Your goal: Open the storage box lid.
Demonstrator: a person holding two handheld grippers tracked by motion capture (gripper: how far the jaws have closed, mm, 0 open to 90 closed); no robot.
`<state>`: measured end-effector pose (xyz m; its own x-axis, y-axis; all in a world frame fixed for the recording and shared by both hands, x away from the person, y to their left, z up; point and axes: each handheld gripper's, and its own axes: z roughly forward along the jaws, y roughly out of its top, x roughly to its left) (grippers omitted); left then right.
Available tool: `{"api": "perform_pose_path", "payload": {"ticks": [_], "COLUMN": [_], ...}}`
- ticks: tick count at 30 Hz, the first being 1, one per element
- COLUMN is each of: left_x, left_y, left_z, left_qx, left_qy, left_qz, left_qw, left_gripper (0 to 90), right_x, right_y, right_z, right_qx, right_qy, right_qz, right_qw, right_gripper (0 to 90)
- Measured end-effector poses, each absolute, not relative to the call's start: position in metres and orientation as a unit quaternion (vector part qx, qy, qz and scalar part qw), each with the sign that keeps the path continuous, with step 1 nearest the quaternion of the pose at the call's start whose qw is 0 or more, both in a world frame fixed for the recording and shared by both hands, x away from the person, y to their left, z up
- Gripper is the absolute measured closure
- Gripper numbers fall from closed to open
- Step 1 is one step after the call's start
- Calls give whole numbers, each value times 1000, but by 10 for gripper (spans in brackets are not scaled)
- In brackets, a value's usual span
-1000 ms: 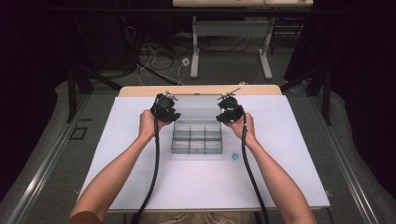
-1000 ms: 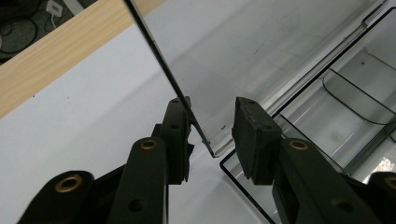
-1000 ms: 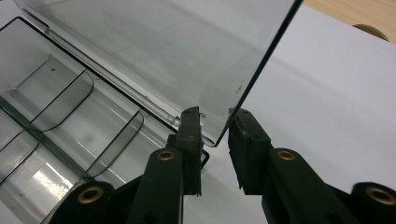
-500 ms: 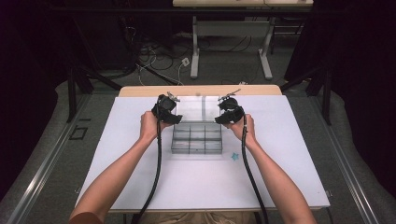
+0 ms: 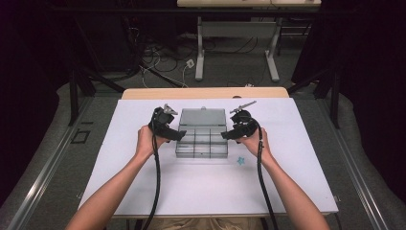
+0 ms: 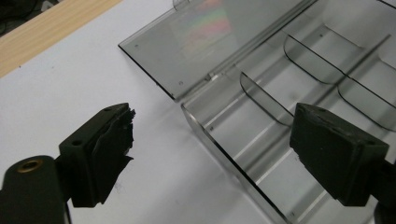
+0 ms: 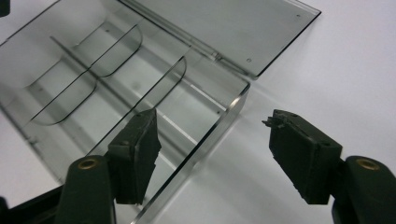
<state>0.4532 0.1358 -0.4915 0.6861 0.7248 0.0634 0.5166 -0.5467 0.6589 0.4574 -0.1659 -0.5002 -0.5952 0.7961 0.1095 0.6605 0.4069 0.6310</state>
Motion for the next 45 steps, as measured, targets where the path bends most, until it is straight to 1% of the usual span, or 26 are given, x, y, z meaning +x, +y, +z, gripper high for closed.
{"api": "perform_pose_path", "payload": {"ticks": [2, 4, 8, 9, 13, 16, 21, 29, 31, 32, 37, 45], "left_x": [446, 440, 425, 423, 409, 400, 386, 370, 366, 364, 353, 336], "left_y": [141, 144, 152, 153, 158, 160, 162, 171, 172, 174, 180, 191], "left_z": [-493, -495, -500, -501, -503, -505, -508, -507, -508, -508, -507, -508], "left_qx": [865, 866, 864, 864, 865, 868, 865, 860, 858, 860, 855, 853], "left_qy": [355, 354, 352, 351, 349, 349, 346, 349, 351, 348, 349, 350], "left_qz": [163, 159, 161, 160, 162, 158, 168, 168, 168, 167, 175, 171], "left_qw": [314, 317, 323, 324, 323, 317, 322, 332, 335, 333, 342, 348], "left_gripper": [109, 87, 50, 42, 17, 8, 2, 0, 0, 0, 0, 0], "right_x": [450, 444, 430, 426, 410, 400, 386, 371, 368, 367, 359, 347], "right_y": [-169, -174, -179, -180, -185, -189, -193, -199, -200, -201, -206, -211], "right_z": [-502, -500, -500, -501, -499, -498, -499, -504, -504, -505, -507, -513], "right_qx": [434, 432, 426, 423, 414, 408, 393, 387, 389, 388, 386, 388], "right_qy": [823, 832, 833, 830, 834, 835, 839, 839, 838, 838, 840, 837], "right_qz": [352, 335, 341, 350, 352, 358, 362, 368, 372, 371, 369, 376], "right_qw": [100, 98, 91, 97, 94, 96, 102, 101, 95, 99, 93, 88], "right_gripper": [304, 277, 218, 202, 166, 157, 151, 129, 119, 113, 77, 16]}}
